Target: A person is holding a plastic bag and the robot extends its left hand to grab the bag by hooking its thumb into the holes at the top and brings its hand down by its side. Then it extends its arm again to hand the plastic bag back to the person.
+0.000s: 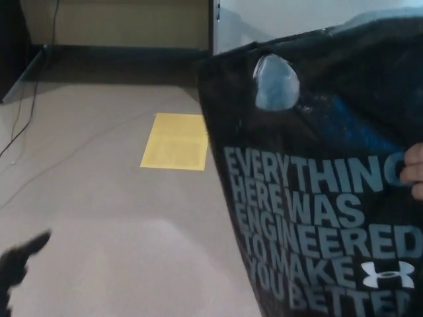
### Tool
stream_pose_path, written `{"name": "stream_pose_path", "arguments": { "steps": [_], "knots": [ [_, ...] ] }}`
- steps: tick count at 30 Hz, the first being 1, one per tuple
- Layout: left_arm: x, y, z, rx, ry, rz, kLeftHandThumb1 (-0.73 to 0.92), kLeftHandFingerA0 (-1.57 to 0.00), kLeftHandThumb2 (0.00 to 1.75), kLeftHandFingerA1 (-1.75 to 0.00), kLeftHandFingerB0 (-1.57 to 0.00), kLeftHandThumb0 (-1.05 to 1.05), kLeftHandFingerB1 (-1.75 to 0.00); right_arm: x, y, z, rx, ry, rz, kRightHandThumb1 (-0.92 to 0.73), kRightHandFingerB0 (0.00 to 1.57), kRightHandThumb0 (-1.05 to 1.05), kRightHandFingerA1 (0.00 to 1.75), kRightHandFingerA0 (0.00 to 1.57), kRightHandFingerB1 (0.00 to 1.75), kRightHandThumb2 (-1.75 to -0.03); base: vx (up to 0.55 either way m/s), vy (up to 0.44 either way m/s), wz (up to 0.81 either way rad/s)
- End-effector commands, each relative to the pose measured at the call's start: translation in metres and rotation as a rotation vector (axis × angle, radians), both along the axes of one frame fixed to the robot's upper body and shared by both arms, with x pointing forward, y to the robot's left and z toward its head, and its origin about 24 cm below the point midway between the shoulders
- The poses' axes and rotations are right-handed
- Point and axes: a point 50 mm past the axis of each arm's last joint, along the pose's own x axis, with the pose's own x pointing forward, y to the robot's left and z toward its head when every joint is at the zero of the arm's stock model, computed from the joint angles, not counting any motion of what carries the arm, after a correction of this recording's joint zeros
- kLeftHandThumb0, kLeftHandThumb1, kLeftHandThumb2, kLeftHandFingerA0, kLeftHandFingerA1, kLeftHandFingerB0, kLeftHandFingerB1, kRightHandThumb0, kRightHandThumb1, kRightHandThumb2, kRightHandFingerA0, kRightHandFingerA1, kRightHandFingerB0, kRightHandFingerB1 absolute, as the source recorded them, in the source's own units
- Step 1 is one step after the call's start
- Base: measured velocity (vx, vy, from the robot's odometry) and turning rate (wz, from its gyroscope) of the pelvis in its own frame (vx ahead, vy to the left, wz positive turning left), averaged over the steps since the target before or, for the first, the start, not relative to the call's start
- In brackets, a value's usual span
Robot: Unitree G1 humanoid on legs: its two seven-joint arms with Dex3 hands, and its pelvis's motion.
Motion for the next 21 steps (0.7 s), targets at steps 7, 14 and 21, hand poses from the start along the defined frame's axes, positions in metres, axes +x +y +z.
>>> {"name": "stream_pose_path", "arguments": {
  "steps": [7,14,21],
  "knots": [
    [0.031,-0.075,0.143,0.043,-0.488,-0.192,0.38,-0.05,0.73,-0.23,-0.07,-0.58,-0.24,0.0,-0.009,0.004,-0.009,-0.022,-0.018,-0.66,0.54,-0.28,0.48,0.67,0.4,-0.6,0.0,0.0,0.0],
    [0.045,-0.116,0.176,0.104,-0.568,-0.252,0.43,-0.09,0.75,-0.21,-0.09,-0.67,-0.19,0.004,-0.009,0.007,-0.007,-0.043,-0.011,-0.67,0.56,-0.27,0.51,0.69,0.41,-0.6,0.0,0.0,0.0],
    [0.064,-0.146,0.188,0.161,-0.567,-0.27,0.49,-0.06,0.56,-0.28,-0.05,-0.61,-0.24,0.004,-0.009,0.007,-0.007,-0.044,-0.007,-0.66,0.58,-0.27,0.48,0.67,0.41,-0.6,0.0,0.0,0.0]
  ]
}}
